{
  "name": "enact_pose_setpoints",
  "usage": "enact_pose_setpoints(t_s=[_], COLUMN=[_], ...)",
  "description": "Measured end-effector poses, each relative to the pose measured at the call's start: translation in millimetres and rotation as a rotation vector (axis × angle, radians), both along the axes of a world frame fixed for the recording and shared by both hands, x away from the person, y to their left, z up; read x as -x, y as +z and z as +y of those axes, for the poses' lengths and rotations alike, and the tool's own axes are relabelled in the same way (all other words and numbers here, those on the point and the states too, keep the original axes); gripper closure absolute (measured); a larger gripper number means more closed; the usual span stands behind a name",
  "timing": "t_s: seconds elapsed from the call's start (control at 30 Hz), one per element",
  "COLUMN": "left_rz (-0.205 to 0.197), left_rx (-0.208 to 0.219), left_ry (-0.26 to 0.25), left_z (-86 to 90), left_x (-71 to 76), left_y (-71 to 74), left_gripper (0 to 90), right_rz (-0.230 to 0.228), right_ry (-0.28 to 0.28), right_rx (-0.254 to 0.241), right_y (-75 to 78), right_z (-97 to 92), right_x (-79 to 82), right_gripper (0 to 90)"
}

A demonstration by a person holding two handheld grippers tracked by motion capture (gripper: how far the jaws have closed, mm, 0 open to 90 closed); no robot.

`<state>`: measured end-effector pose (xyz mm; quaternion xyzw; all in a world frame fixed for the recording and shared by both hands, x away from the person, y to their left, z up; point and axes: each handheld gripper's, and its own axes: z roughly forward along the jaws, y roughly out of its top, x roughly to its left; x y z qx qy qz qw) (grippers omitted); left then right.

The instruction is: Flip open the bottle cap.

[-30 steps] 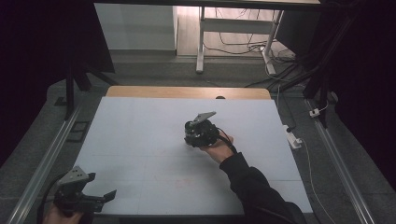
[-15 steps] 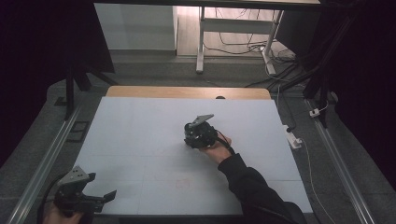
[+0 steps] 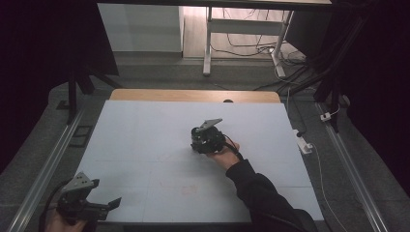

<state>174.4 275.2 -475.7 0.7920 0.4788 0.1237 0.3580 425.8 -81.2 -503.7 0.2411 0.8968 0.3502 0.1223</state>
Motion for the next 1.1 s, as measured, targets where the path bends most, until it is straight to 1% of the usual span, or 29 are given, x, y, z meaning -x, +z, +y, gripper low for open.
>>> enact_pose_setpoints(t_s=[0.07, 0.17, 0.23, 0.33, 0.37, 0.53, 0.63, 0.73, 0.93, 1.1], left_rz=[0.001, -0.001, -0.007, -0.023, -0.027, -0.027, -0.026, -0.043, -0.084, -0.084], left_rx=[-0.002, 0.017, 0.028, 0.021, 0.027, 0.062, 0.066, 0.08, 0.096, 0.12], left_ry=[-0.001, 0.001, 0.003, -0.002, -0.003, -0.04, -0.06, -0.081, -0.104, -0.118], left_z=[-0.3, 0.5, 0.5, -0.9, -1.4, -3.4, -5.6, -7.2, -13.5, -19.0], left_x=[0.1, 0.5, 0.5, -0.6, -1.4, -7.7, -11.3, -14.4, -20.5, -28.3], left_y=[0.0, 0.6, 1.5, 3.7, 4.1, 5.4, 4.5, 4.2, 6.0, 4.8], left_gripper=[0.0, 0.0, 0.0, 0.0, 0.0, 0.0, 0.0, 0.0, 0.0, 0.0], right_rz=[0.0, 0.0, 0.005, 0.006, 0.005, 0.005, 0.004, 0.005, 0.005, 0.002], right_ry=[0.0, 0.001, 0.0, 0.001, 0.001, 0.002, 0.003, 0.003, 0.006, 0.007], right_rx=[-0.002, -0.004, -0.006, -0.008, -0.008, -0.011, -0.01, -0.01, -0.011, -0.015], right_y=[-0.2, -0.5, -0.5, -0.7, -0.7, -0.9, -0.9, -0.9, -0.9, -1.4], right_z=[-0.2, -0.5, -0.7, -0.9, -0.9, -1.0, -1.1, -1.1, -1.3, -1.6], right_x=[-0.1, -0.1, -0.1, -0.3, -0.2, -0.2, -0.2, -0.3, -0.3, -0.3], right_gripper=[52.8, 52.8, 52.8, 52.8, 52.8, 52.8, 52.8, 52.8, 52.8, 52.8])
